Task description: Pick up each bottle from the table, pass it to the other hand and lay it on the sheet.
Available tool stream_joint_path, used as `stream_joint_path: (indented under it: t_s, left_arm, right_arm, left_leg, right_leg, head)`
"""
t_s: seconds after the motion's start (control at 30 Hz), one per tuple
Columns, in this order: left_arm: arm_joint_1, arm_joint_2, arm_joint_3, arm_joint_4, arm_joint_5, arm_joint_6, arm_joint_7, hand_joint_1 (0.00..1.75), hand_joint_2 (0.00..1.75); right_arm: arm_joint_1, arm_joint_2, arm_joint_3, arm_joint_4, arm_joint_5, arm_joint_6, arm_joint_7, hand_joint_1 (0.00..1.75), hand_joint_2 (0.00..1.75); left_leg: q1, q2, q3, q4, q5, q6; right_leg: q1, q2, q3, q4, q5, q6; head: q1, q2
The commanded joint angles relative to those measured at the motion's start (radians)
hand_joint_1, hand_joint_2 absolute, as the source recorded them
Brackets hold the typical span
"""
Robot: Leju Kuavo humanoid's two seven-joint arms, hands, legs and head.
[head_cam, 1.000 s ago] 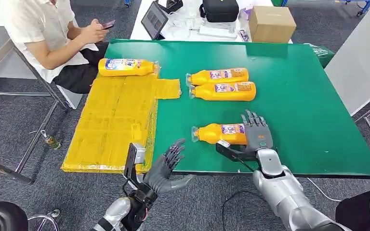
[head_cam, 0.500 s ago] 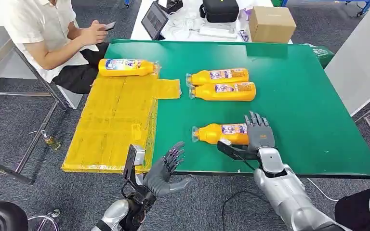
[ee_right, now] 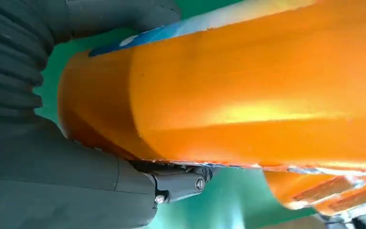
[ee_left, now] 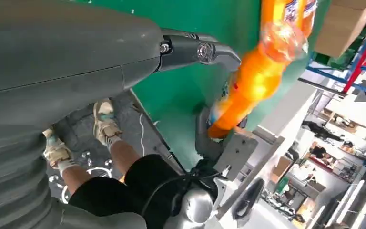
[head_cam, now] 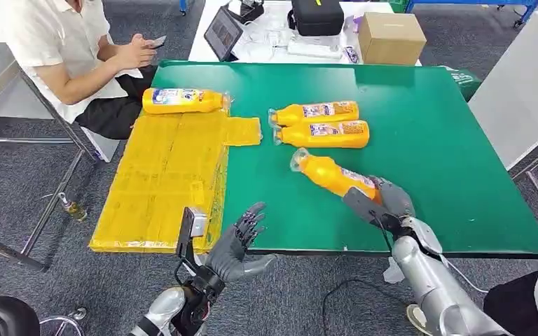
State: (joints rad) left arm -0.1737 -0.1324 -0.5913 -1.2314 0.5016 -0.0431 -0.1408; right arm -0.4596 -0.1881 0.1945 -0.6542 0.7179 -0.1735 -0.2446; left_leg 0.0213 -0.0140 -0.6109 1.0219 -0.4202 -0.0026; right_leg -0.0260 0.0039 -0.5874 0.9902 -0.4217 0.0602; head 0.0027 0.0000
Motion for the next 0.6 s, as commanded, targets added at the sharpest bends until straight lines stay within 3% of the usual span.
stream_joint_path:
  t_s: [0.03,0.23,0.33,0.4,0.6]
  left_arm:
    - [-0.052,0.039,-0.039,0.037,0.007,0.017,-0.011,0.0,1.75]
    - [-0.046,0.033,-0.028,0.021,0.01,0.044,-0.051,0.0,1.75]
    - [-0.012,0.011,-0.006,0.004,-0.066,0.168,-0.117,0.0,1.75]
    - [0.001,0.011,-0.004,0.037,0.023,0.141,-0.073,0.0,1.75]
    - [-0.031,-0.005,-0.033,0.103,-0.013,0.186,-0.135,0.0,1.75]
  right_arm:
    - [0.092,0.034,-0.068,0.066,-0.084,0.084,-0.036,1.75,1.75]
    - [0.103,0.058,-0.091,0.01,-0.177,0.068,-0.095,1.75,1.75]
    - [0.174,0.09,-0.119,-0.136,-0.29,0.108,-0.134,1.75,1.75]
    - [0.21,0.119,-0.086,-0.25,-0.339,0.145,-0.152,1.75,1.75]
    - [0.234,0.178,0.06,-0.396,-0.36,0.131,-0.149,1.75,1.75]
  left_leg:
    - [0.002,-0.004,0.002,-0.003,0.002,0.001]
    - [0.001,0.003,0.006,-0.002,-0.001,-0.001]
    - [0.002,0.004,0.006,-0.003,-0.001,0.0]
    - [0.002,0.005,0.006,-0.002,-0.002,0.0]
    - [0.002,0.01,0.002,-0.002,-0.002,-0.001]
  right_leg:
    - [0.003,-0.006,0.004,-0.004,0.0,-0.003]
    - [0.002,0.002,0.01,-0.003,-0.001,-0.002]
    - [0.002,0.003,0.015,-0.003,0.001,-0.006]
    - [0.003,0.004,0.015,-0.003,0.001,-0.006]
    - [0.004,0.009,0.01,-0.001,0.002,-0.006]
  head:
    - [0.0,0.0]
    - [0.0,0.0]
    - [0.0,0.0]
    - [0.0,0.0]
    - [0.0,0.0]
